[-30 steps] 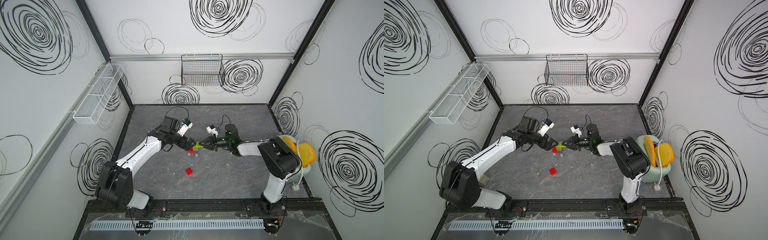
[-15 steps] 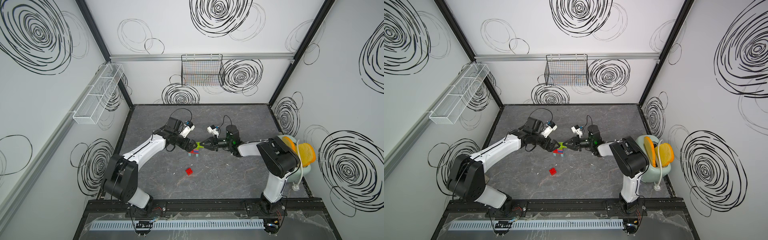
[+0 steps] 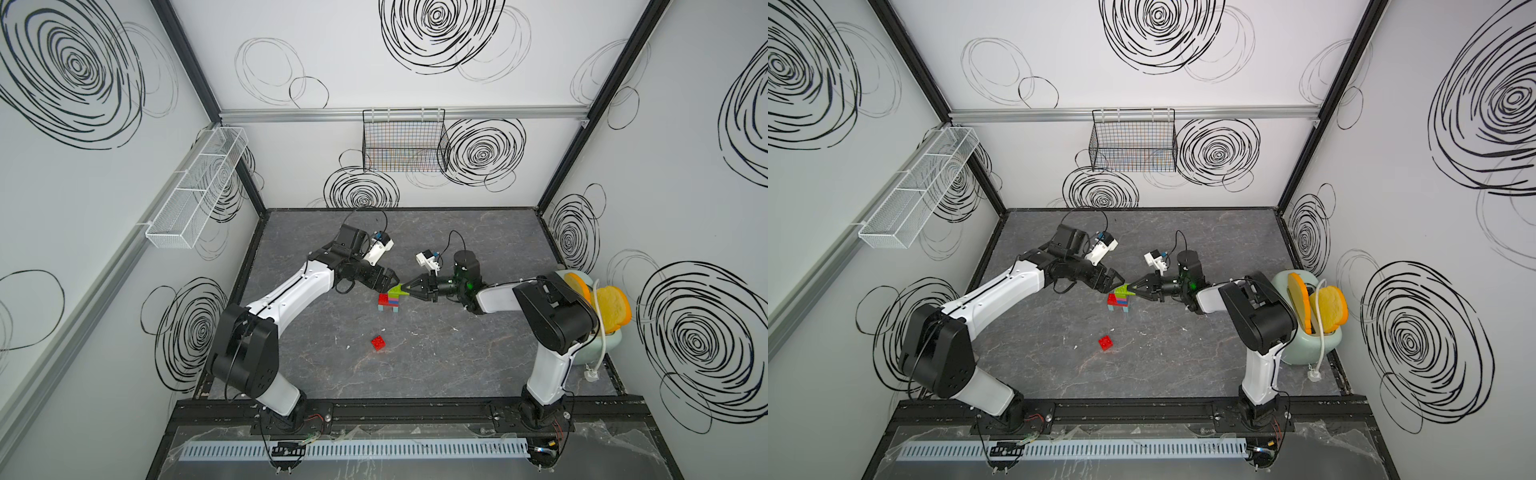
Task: Assemble a giraffe with lego
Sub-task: Assemble the lego brick with the lego brick.
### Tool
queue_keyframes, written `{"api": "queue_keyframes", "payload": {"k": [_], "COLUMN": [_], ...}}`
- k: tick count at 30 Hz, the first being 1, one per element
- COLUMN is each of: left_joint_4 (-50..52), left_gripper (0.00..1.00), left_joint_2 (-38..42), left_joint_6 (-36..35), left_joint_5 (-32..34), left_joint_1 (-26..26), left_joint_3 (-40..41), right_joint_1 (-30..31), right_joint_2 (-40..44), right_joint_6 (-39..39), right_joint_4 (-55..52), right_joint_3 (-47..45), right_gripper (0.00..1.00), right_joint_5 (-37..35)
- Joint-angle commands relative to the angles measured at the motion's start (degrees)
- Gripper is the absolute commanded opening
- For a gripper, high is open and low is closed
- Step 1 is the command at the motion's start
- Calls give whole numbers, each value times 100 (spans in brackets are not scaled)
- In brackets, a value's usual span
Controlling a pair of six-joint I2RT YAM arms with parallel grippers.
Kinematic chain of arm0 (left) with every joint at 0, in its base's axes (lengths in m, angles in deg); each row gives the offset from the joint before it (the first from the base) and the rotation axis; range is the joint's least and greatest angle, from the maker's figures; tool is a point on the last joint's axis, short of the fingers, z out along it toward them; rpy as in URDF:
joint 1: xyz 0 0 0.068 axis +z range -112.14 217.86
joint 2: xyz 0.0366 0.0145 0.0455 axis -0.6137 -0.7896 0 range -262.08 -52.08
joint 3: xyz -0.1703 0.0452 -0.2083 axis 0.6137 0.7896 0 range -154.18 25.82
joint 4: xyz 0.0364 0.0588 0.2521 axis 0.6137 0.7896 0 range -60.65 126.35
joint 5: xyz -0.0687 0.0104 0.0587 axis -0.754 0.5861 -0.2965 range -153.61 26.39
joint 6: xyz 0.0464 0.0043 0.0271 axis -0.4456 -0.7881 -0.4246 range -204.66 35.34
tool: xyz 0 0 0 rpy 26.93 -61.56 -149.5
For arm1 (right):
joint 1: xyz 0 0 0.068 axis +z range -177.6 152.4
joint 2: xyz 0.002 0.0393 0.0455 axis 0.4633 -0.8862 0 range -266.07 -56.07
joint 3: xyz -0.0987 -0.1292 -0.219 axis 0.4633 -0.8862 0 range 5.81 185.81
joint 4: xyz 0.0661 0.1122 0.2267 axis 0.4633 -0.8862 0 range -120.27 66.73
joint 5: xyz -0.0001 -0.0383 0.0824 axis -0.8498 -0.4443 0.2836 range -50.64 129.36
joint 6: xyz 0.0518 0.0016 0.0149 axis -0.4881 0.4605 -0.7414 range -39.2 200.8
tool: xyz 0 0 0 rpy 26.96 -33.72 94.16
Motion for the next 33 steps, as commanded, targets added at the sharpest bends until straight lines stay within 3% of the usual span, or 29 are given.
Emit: {"api": "queue_keyframes", "payload": {"k": [1,7,16,22,26,28,33], "left_joint_4": [70,-53,-163,-203,-196,-219,-205], "left_gripper": [89,83,78,77,77,79,99], "left_joint_2": [-359,-574,-430,-432,-402,-337,-26], "left_joint_6": [64,110,-27,-88,-83,-65,-53], "left_joint_5": [57,408,630,613,639,639,603], "left_joint_1": [30,14,-60,-83,-97,-97,-93], "left_joint_3": [-22,302,688,771,779,789,674], "right_joint_1": [-19,-13,-39,-224,-354,-374,-273], "right_joint_2": [-306,-324,57,521,991,1274,2206], "right_joint_6": [142,155,468,664,1191,1555,2424], "right_joint_4": [-835,-923,-1576,-1883,-2608,-3083,-4388], "right_joint_3": [-164,-95,143,90,66,104,127], "right_gripper": [0,0,31,39,46,50,57], "right_joint_5": [-192,-195,-232,-281,-472,-627,-1551]}}
